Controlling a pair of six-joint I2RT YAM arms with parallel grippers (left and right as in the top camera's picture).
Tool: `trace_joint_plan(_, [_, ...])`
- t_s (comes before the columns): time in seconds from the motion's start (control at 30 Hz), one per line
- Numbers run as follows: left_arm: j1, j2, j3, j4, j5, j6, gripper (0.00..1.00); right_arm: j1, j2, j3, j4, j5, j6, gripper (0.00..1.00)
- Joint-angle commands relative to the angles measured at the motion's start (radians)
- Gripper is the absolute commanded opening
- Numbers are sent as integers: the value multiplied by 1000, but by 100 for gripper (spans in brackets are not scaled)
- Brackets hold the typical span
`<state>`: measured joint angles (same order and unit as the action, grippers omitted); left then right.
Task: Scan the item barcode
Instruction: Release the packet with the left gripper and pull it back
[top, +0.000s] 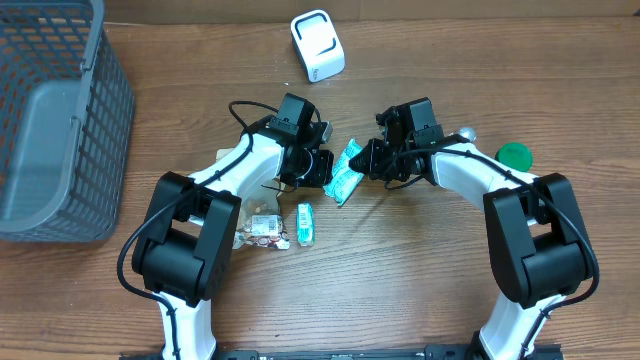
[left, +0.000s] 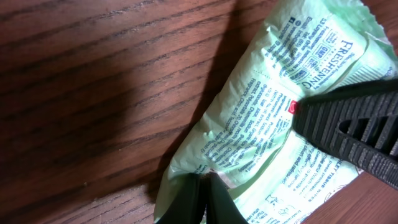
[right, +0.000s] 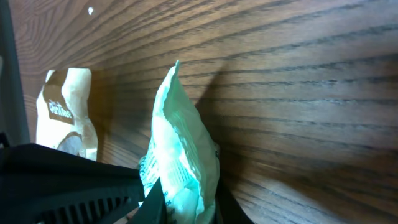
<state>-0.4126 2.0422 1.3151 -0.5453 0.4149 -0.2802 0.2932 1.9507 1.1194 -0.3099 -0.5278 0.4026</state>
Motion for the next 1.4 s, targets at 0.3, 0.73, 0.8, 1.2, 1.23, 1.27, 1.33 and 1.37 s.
trace_joint_plan(0.3, [74,-10,14,-5,-48,19,4,-3,-60,2,-30,-211,-182,4])
trace_joint_plan(0.73, [261,-168,211,-153,-89,23,4,-3,-222,77,-88,-160,-230,4])
trace_joint_plan(0.8, [306,-173,243,-180,-120,23,4,-1,-239,113,-143,-116,-270,4])
trace_joint_plan(1.2, [493,-171,258,-232,-216,34,73,3,-254,156,-228,-14,-322,4])
trace_joint_plan(1.23, [499,-171,258,-238,-216,34,100,6,-254,158,-227,-5,-322,4])
trace_joint_plan(1.27, [501,-171,258,-241,-216,34,100,8,-254,166,-230,-3,-322,3])
trace_joint_plan(1.33, [502,-171,258,-240,-216,34,99,11,-254,203,-262,17,-321,3])
trace_joint_plan(1.37, [502,-171,258,-240,-216,34,100,11,-254,232,-290,40,-321,3])
